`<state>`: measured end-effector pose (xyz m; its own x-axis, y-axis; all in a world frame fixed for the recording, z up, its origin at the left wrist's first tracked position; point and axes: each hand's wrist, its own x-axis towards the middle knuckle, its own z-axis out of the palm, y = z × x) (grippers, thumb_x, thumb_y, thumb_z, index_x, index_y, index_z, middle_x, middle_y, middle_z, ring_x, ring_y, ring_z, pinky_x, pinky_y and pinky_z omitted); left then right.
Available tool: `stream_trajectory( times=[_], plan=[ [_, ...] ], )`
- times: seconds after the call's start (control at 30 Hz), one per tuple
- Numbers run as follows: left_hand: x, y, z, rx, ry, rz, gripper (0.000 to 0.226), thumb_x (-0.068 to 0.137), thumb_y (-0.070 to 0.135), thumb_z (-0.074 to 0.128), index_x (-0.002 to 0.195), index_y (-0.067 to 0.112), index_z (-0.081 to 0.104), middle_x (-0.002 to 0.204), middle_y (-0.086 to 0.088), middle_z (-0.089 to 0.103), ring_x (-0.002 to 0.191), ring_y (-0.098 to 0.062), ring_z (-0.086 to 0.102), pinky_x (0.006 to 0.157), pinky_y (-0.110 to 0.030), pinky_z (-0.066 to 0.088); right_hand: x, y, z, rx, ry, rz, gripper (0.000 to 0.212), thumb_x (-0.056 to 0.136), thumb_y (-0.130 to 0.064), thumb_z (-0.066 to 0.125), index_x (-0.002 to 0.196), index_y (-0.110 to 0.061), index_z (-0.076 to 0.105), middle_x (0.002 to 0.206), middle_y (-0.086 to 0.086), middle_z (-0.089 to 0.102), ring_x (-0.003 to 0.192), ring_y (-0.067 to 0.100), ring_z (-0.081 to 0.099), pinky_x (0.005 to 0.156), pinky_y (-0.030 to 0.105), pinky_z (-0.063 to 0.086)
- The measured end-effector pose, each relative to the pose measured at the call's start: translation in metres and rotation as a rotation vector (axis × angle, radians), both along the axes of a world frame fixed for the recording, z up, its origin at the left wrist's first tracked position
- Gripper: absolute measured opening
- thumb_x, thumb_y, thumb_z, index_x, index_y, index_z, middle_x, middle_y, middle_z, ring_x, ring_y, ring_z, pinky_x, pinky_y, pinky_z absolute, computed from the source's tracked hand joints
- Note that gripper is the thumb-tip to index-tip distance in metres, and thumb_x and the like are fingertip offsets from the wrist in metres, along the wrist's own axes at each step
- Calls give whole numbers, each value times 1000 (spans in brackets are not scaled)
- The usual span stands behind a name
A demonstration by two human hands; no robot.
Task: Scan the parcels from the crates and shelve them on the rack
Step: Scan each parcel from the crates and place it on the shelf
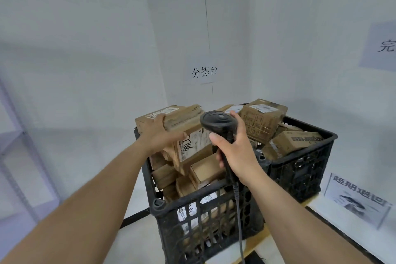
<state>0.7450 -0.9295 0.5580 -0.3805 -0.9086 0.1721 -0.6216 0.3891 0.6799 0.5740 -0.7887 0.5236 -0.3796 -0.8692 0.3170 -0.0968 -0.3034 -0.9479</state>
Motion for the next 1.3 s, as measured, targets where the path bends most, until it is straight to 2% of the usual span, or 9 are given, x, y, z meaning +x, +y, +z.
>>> stream_trajectory(
  times=[0.17, 0.3, 0.4, 0.57, 0.73, 0.87, 1.0, 1.13, 1.3],
  plan=[
    [-3, 5, -42, 186, -64, 51, 128, 31, 64, 78, 139, 16, 27, 129, -6, 41, 115, -25, 50, 92, -44, 54, -8, 6, -5, 15, 17, 18, 82, 91, -21, 68, 151, -44, 17, 111, 7, 63, 57, 17, 56, 48, 31, 49],
    [-7, 7, -52, 198, -227, 25, 133, 35, 68, 75, 144, 20, 18, 131, -6, 45, 118, -25, 48, 101, -46, 46, -13, 9, -9, 27, 30, 13, 84, 91, -21, 69, 152, -42, 15, 110, 5, 63, 55, 15, 56, 48, 30, 49],
    [-14, 10, -47, 108, -465, 2, 126, 56, 68, 73, 153, 28, 1, 147, -13, 28, 135, -34, 31, 111, -49, 33, -15, 11, -11, 45, 39, 15, 84, 91, -21, 69, 152, -42, 14, 107, 6, 64, 54, 13, 56, 48, 30, 49],
    [-25, 21, -36, 4, -521, 35, 98, 67, 71, 66, 140, 14, 34, 133, -10, 45, 124, -27, 42, 104, -45, 41, -15, 16, -13, 61, 47, 17, 85, 91, -22, 68, 152, -43, 14, 111, 6, 63, 57, 17, 55, 49, 32, 49],
    [-16, 9, -41, 233, -88, -38, 112, 49, 51, 77, 144, 31, 19, 115, 4, 61, 99, -18, 64, 86, -42, 55, -20, 25, -8, 41, 52, -1, 84, 91, -21, 68, 152, -41, 14, 101, 9, 61, 51, 12, 54, 48, 30, 49],
    [-15, 28, -41, 324, 376, -29, 99, 80, 2, 72, 150, 20, 4, 104, 8, 62, 89, -7, 63, 72, -23, 54, -16, 35, -1, -9, 35, -20, 83, 90, -19, 68, 151, -42, 17, 96, 8, 64, 50, 15, 53, 47, 29, 49],
    [-16, 29, -54, 312, 491, -39, 117, 78, 1, 75, 153, 27, -11, 139, -3, 53, 117, -19, 56, 99, -36, 48, -2, 48, 3, -66, 18, 7, 80, 90, -16, 68, 146, -48, 21, 90, 9, 66, 53, 16, 54, 49, 32, 49],
    [-21, 31, -59, 359, 543, -98, 115, 81, -5, 70, 152, 29, -14, 136, -4, 52, 105, -13, 58, 63, -14, 50, 13, 56, 1, -78, 17, 54, 82, 90, -13, 68, 147, -49, 20, 87, 8, 63, 51, 16, 54, 50, 31, 51],
    [-23, 33, -57, 346, 537, -132, 113, 83, -2, 70, 153, 29, -12, 129, -1, 52, 97, -7, 56, 68, -11, 46, 18, 59, -1, -67, 24, 55, 83, 89, -14, 68, 148, -49, 20, 90, 8, 65, 52, 17, 54, 49, 32, 50]
  ],
)
